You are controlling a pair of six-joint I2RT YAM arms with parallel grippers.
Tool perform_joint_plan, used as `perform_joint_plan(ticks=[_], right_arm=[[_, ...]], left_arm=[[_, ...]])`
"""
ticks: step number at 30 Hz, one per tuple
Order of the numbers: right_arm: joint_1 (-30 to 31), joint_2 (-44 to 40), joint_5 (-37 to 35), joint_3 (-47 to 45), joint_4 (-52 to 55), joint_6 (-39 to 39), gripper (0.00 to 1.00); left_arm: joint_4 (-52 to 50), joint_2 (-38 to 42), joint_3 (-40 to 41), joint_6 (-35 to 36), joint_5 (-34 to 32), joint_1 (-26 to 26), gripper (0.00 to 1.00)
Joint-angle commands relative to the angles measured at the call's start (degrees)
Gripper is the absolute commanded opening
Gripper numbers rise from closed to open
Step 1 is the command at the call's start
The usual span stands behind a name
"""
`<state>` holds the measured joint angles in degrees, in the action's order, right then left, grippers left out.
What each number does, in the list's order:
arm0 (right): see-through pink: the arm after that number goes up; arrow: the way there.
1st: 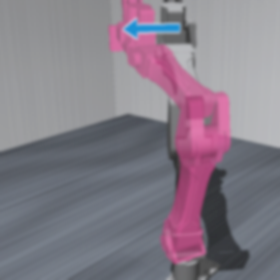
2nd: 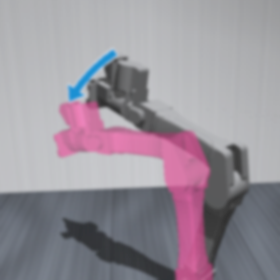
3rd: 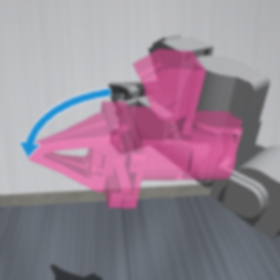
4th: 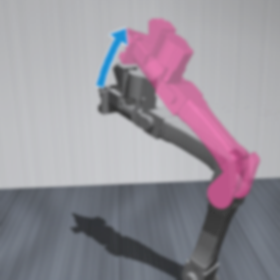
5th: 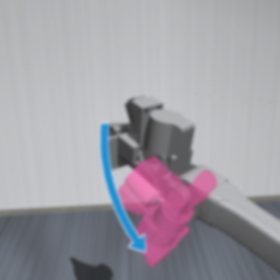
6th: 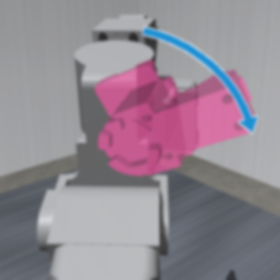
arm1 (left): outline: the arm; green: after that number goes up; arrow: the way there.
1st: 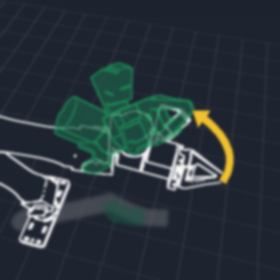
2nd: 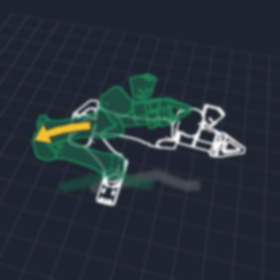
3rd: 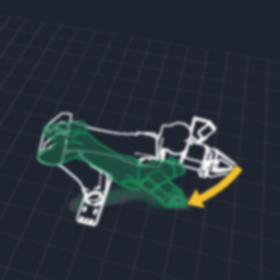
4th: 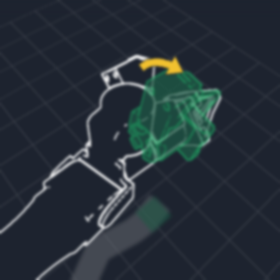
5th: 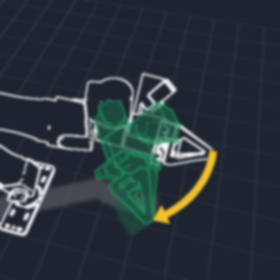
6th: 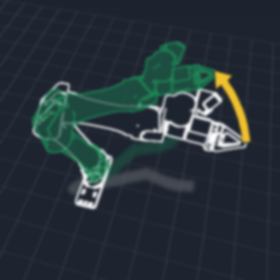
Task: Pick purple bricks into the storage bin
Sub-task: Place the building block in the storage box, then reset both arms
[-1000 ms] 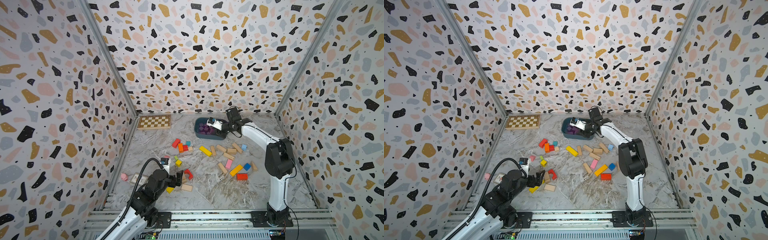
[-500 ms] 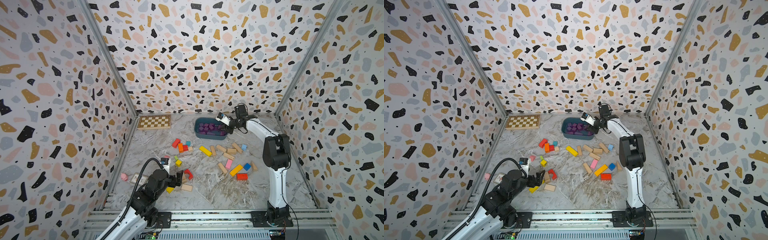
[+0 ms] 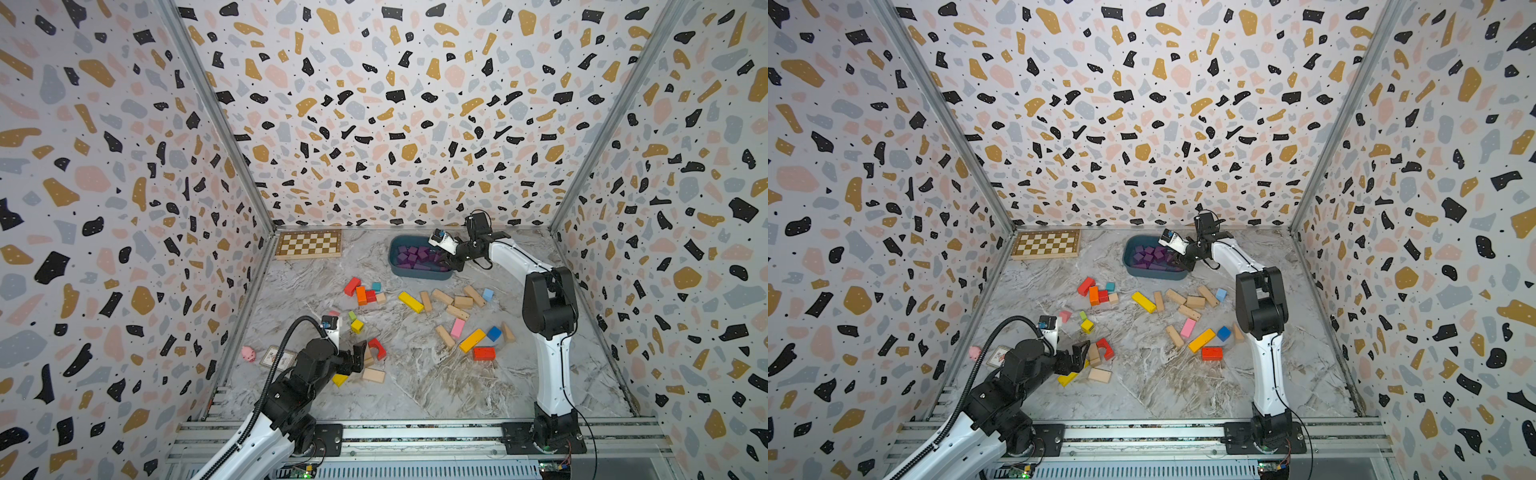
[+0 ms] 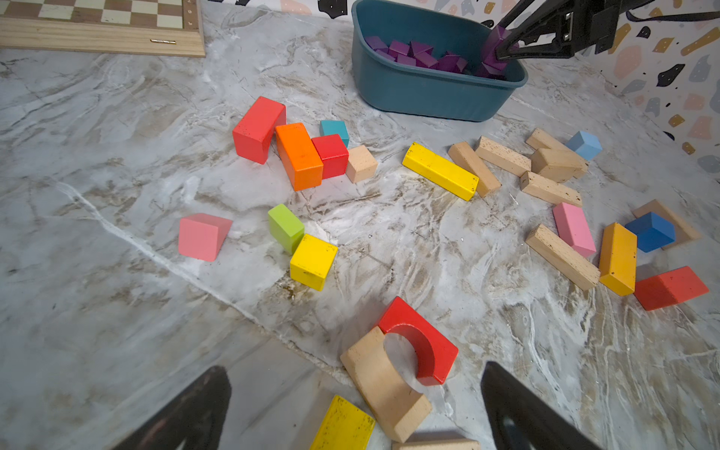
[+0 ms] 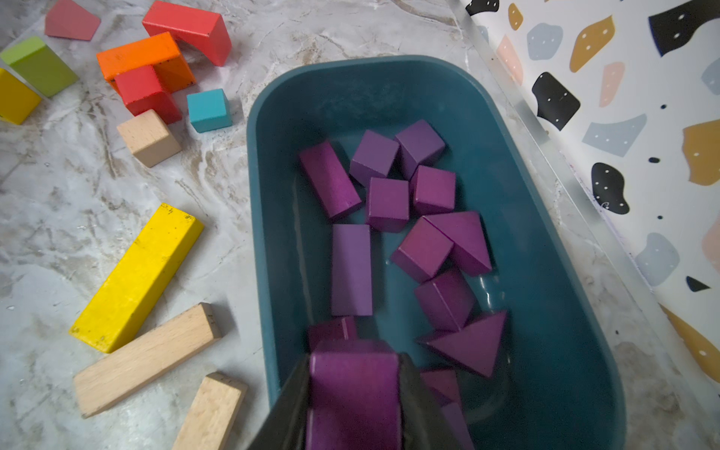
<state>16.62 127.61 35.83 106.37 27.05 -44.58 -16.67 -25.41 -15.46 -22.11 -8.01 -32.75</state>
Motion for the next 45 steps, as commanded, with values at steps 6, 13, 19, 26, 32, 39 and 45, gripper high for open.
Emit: perform_joint_plan(ticks=[6,13,19,26,32,39,45], right_arm=[[0.5,-2.8,0.0,-2.0,-1.2,0.7,0.47],[0.6,-6.5,-1.1,-3.9,-2.9,1.4,0.58],[0.7,-14.6,-1.6,-10.3,-8.5,4.0,1.0],[0.4,-28.8,-5.2,-23.8,-18.0,10.4,1.0],[-2.6,-46.1,-11.2,-48.0,-40.3,25.4,1.0],[-4.2,-65.9,-36.4,-81.3,-66.2,41.3,1.0],[-6.6,-69.2,-46.0,-93.4,-77.3,41.1,1.0]], left_arm=[[1.2,-0.2,0.5,0.3,-0.1,0.0,0.99],[1.4,-0.6,0.4,0.4,0.0,0.0,0.99],[1.5,-1.0,0.3,0.5,0.1,0.0,0.99],[3.0,-1.1,-1.3,2.7,-0.2,0.0,0.99],[10.4,-5.7,-6.5,11.2,-9.4,0.0,0.99],[16.3,-19.5,-13.4,11.6,-13.2,8.3,0.99],[28.6,-26.6,-10.7,12.6,-16.1,18.2,0.99]])
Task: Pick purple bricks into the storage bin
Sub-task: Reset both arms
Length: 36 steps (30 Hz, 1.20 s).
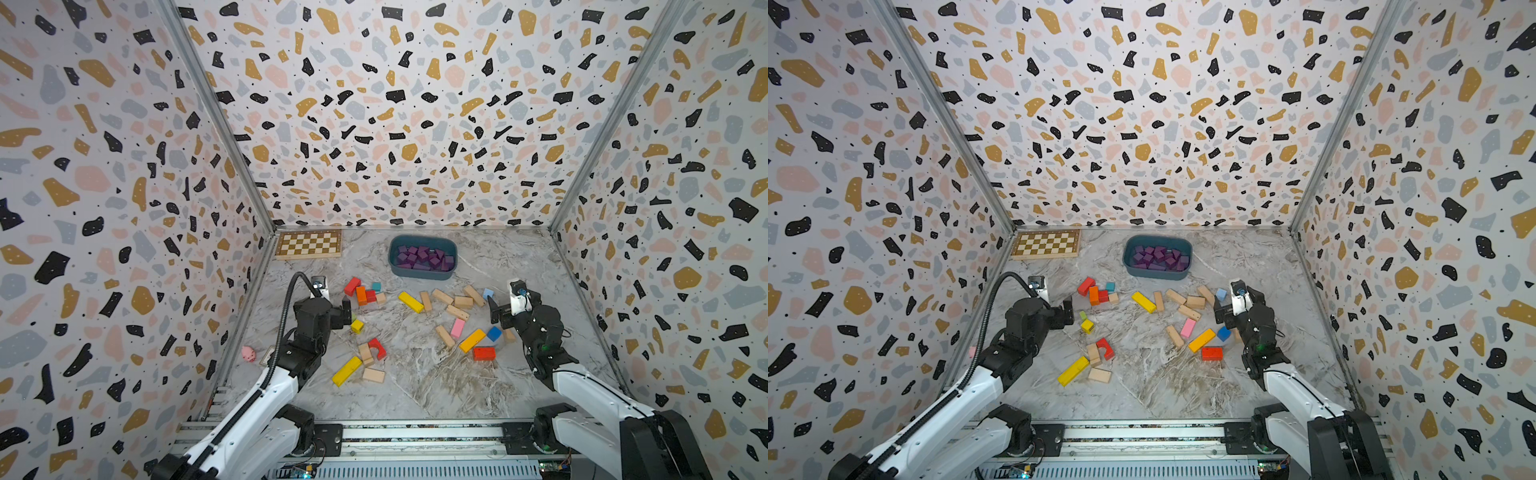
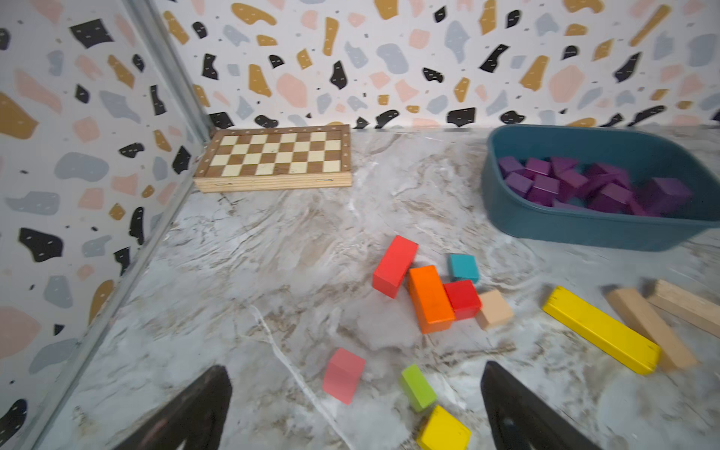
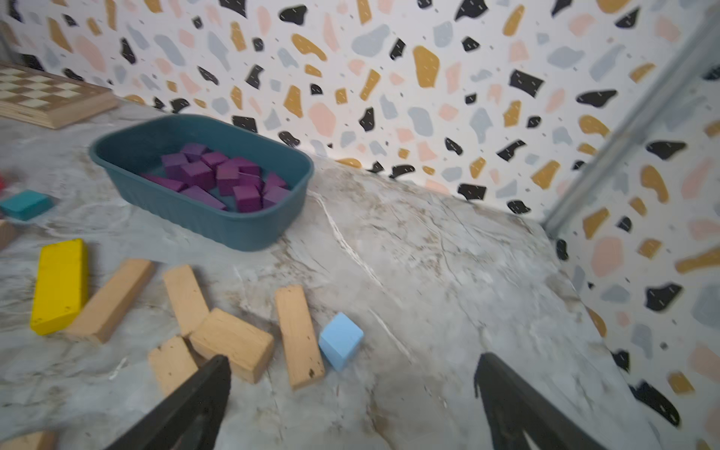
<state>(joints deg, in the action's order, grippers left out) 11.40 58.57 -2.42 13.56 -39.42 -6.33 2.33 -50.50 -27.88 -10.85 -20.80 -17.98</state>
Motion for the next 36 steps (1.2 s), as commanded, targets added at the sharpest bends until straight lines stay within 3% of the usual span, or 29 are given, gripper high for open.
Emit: perform_joint_plan(ticks=[1,6,14,17,19,22,24,36], right_arm=[[-2.4,1.0,-6.9,-1.0,-11.9,3.5,1.0],[-5.0,10.8,-2.7,-2.5,-20.6,5.0,1.0],[-7.4,26.3,0.7,-4.3,-36.9,6.3,1.0],[-7.6,26.3,2.8,-1.1,-30.2,5.6,1.0],[-7.6,26.0,3.6,-0.2,-27.3,5.3,1.0],[-7.8,26.3,3.6,-0.2,-27.8,5.2,1.0],[-7.8,26.3,3.6,-0.2,-27.8,5.3,1.0],[-7.7,26.1,3.6,-0.4,-28.2,5.3,1.0]], left_arm=[[11.8,-2.8,2.8,0.9,-4.2,5.4,0.99],[25.3,-10.8,8.0,2.3,-3.0,11.8,0.99],[42.3,-29.0,8.3,6.4,1.6,14.4,0.99],[39.3,-28.3,7.8,6.0,2.7,14.5,0.99],[50.9,-32.5,10.9,7.3,2.4,14.5,0.99],[41.8,-29.7,8.9,6.0,2.9,14.5,0.99],[46.6,-31.2,9.9,6.7,2.5,14.5,0.99],[44.3,-30.1,9.7,6.5,2.7,14.5,0.99]])
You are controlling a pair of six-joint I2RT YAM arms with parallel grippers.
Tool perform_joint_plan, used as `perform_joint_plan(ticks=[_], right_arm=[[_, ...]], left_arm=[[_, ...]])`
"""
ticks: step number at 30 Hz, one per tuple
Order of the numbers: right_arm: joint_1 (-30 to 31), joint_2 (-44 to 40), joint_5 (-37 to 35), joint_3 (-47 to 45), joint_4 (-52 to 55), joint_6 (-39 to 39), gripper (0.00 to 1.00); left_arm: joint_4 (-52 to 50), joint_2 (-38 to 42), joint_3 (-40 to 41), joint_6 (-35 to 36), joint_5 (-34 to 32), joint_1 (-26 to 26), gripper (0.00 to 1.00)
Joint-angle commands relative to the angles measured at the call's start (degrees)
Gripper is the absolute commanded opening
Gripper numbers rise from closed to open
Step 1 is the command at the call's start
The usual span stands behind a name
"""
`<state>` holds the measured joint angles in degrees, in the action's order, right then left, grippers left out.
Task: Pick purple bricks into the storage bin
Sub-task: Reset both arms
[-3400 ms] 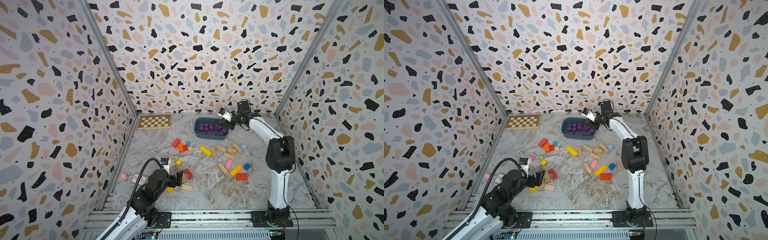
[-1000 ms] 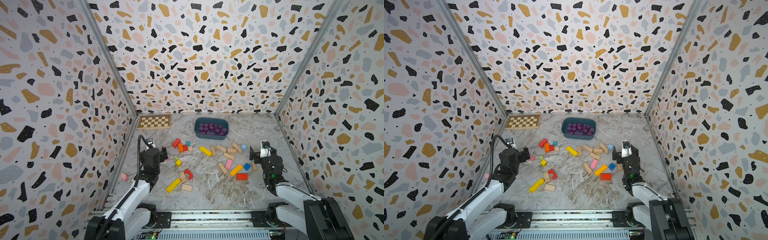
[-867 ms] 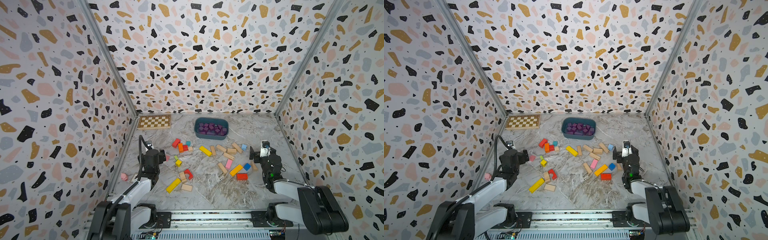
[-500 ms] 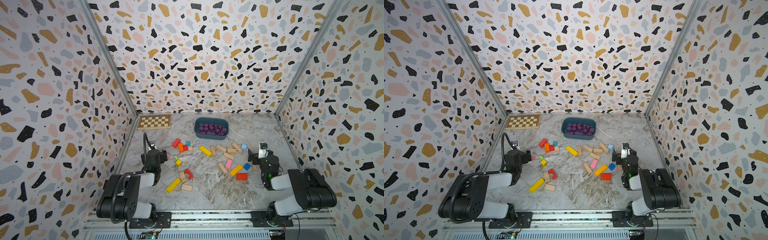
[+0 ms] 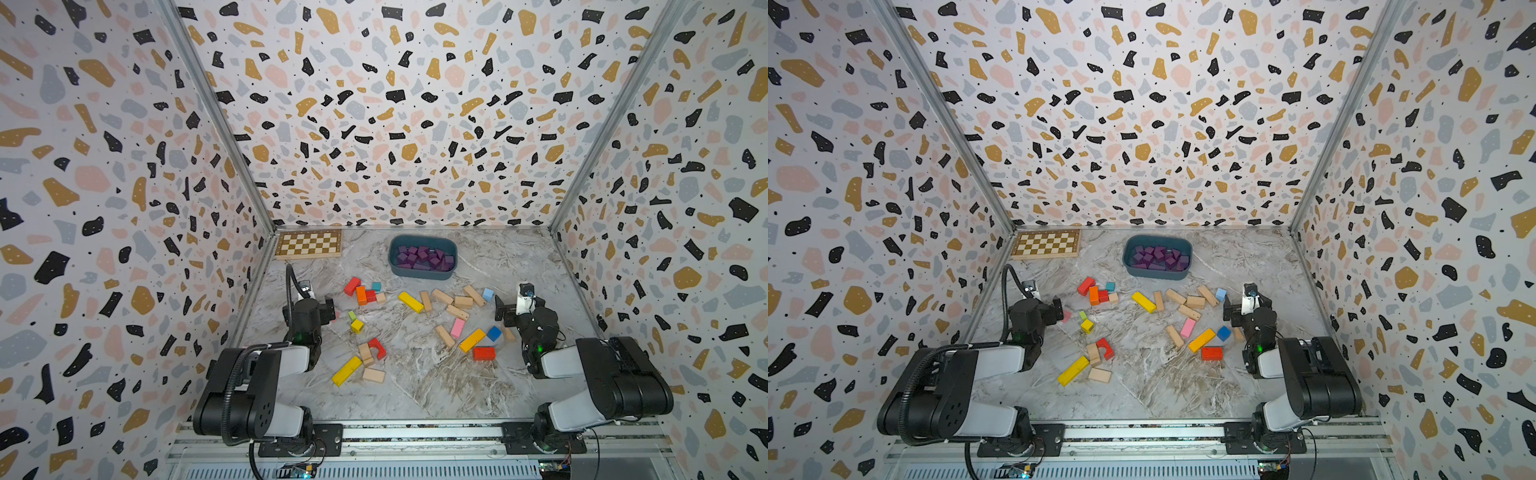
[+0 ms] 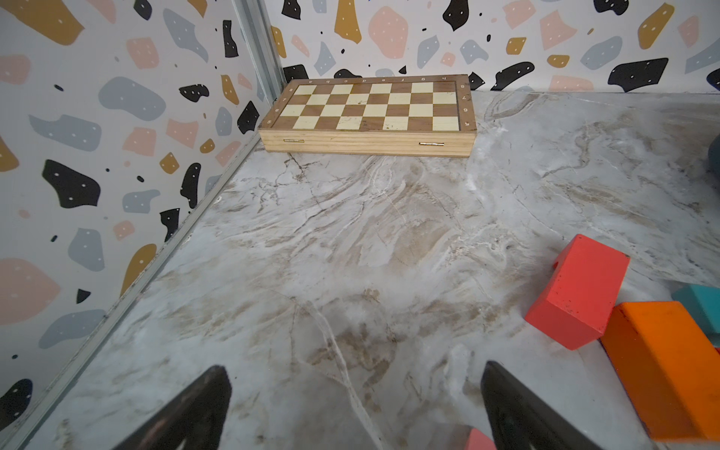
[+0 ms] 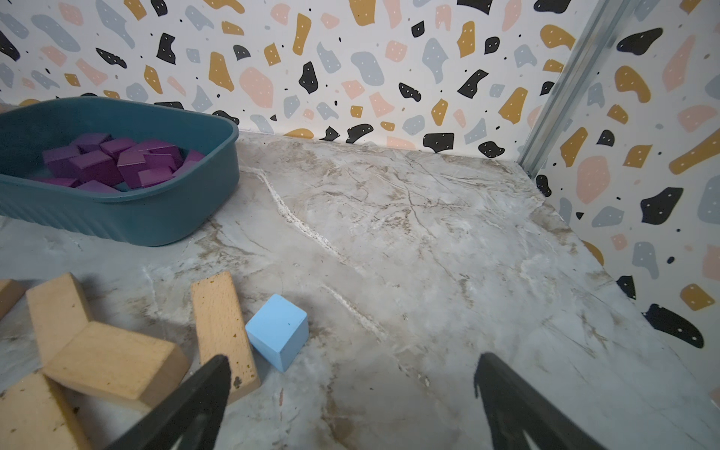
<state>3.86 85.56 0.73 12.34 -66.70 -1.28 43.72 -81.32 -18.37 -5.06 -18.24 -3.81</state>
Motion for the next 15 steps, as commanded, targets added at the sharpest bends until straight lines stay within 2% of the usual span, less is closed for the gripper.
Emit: perform_joint_plan(ticks=[1,15], right_arm=[[-0.1,-0.9,0.5,0.8,-0.9,0.2,1.0],[0.1,-1.1,-0.1,0.5,-1.3,0.0,1.0]], left_arm=[[2.9,0.8,0.2,0.7,0.2,0.3,0.99],[2.9,0.8,0.2,0.7,0.2,0.3,0.99]])
